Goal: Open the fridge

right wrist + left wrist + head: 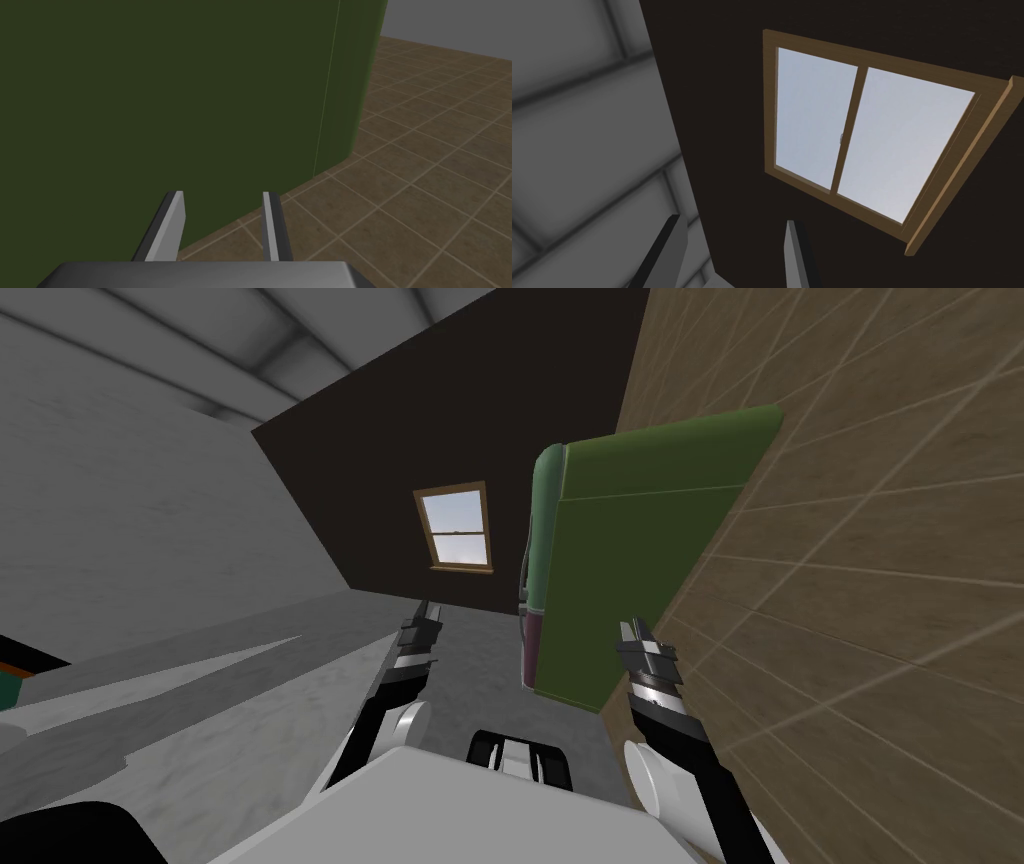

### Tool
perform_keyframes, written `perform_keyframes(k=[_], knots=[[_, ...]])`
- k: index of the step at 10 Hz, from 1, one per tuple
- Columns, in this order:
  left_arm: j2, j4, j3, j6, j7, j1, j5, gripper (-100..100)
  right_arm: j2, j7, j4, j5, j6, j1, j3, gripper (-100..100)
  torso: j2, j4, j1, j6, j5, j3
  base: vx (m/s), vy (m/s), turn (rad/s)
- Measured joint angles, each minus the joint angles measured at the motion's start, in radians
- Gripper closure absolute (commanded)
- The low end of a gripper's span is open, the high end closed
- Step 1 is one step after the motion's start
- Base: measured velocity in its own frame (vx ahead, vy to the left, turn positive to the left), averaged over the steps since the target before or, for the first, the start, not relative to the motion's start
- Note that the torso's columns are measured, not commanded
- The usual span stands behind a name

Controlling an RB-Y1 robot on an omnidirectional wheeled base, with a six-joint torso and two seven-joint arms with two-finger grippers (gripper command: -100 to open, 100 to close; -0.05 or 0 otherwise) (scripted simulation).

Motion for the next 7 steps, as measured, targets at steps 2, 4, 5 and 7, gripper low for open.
perform_keyframes(k=[2, 4, 5, 7], knots=[[0.000, 0.000, 0.000, 0.000, 0.000, 0.000, 0.000, 0, 0.000, 0.000, 0.000, 0.000, 0.000, 0.000, 0.000, -100, 0.148, 0.148, 0.000, 0.000, 0.000, -0.295, 0.007, 0.007, 0.000], [0.000, 0.000, 0.000, 0.000, 0.000, 0.000, 0.000, 0, -0.044, 0.015, 0.006, 0.017, 0.002, -0.005, -0.004, -100, 0.190, 0.190, 0.001, 0.000, 0.000, -0.384, 0.025, 0.036, -0.004], [0.000, 0.000, 0.000, 0.000, 0.000, 0.000, 0.000, 0, -0.068, 0.029, 0.008, 0.031, 0.005, -0.007, -0.005, -100, 0.192, 0.193, 0.002, 0.000, 0.000, -0.389, 0.023, 0.054, -0.004], [0.000, 0.000, 0.000, 0.000, 0.000, 0.000, 0.000, 0, -0.113, 0.065, 0.019, 0.068, 0.012, -0.018, -0.010, -100, 0.194, 0.194, 0.001, 0.000, 0.000, -0.389, 0.033, 0.072, -0.005]])
